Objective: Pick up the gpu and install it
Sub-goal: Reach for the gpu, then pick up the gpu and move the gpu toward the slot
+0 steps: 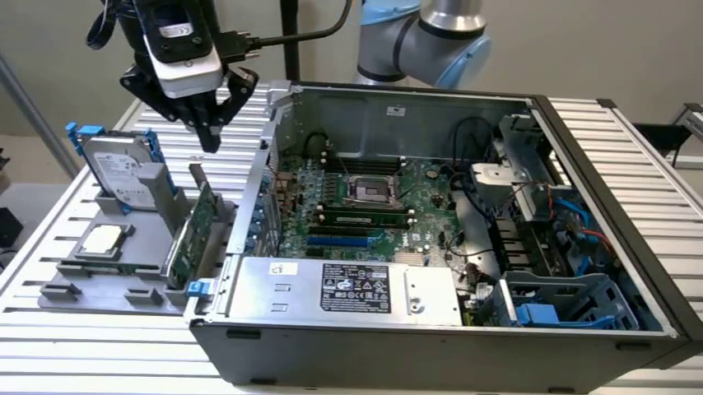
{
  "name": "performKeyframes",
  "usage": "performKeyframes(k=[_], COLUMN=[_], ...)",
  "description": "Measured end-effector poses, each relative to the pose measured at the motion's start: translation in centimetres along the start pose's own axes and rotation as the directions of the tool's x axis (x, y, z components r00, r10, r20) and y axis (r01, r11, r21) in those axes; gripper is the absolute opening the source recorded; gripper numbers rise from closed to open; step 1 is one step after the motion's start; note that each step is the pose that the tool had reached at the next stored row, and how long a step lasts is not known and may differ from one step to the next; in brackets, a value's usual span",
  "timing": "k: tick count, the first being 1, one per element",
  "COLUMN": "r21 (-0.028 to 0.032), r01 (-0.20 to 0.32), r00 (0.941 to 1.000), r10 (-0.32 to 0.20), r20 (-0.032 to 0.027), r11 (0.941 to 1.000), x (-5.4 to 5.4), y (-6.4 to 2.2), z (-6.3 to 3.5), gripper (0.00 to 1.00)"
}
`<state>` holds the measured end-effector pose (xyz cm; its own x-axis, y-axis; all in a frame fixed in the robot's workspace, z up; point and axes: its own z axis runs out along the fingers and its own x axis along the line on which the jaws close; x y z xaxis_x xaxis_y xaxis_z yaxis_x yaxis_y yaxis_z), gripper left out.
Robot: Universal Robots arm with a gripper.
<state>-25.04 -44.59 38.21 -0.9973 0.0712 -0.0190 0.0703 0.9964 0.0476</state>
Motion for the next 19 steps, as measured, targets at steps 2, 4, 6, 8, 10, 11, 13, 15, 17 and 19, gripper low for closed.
performKeyframes(k=[2,4,6,8,10,11,13,15,17,19], r21=[0.0004,0.0008,0.0013,0.0019,0.0023,0.0026,0.0029,0.0030,0.0028,0.0028], r01=[0.000,0.000,0.000,0.000,0.000,0.000,0.000,0.000,0.000,0.000], r00=[1.0000,1.0000,1.0000,1.0000,1.0000,1.0000,1.0000,1.0000,1.0000,1.0000], r10=[0.000,0.000,0.000,0.000,0.000,0.000,0.000,0.000,0.000,0.000], r20=[0.0000,0.0001,0.0001,0.0001,0.0002,0.0002,0.0003,0.0001,0.0003,0.0002], r11=[1.0000,1.0000,1.0000,1.0000,1.0000,1.0000,1.0000,1.0000,1.0000,1.0000], x=[0.9,1.8,2.7,3.6,4.5,5.0,5.9,6.5,6.5,6.5], y=[-0.12,-0.23,-0.34,-0.43,-0.51,-0.55,-0.63,-0.67,-0.67,-0.67], z=[0.10,0.21,0.34,0.47,0.61,0.67,0.76,0.77,0.77,0.76], gripper=[0.11,0.11,0.11,0.11,0.11,0.11,0.11,0.11,0.11,0.11])
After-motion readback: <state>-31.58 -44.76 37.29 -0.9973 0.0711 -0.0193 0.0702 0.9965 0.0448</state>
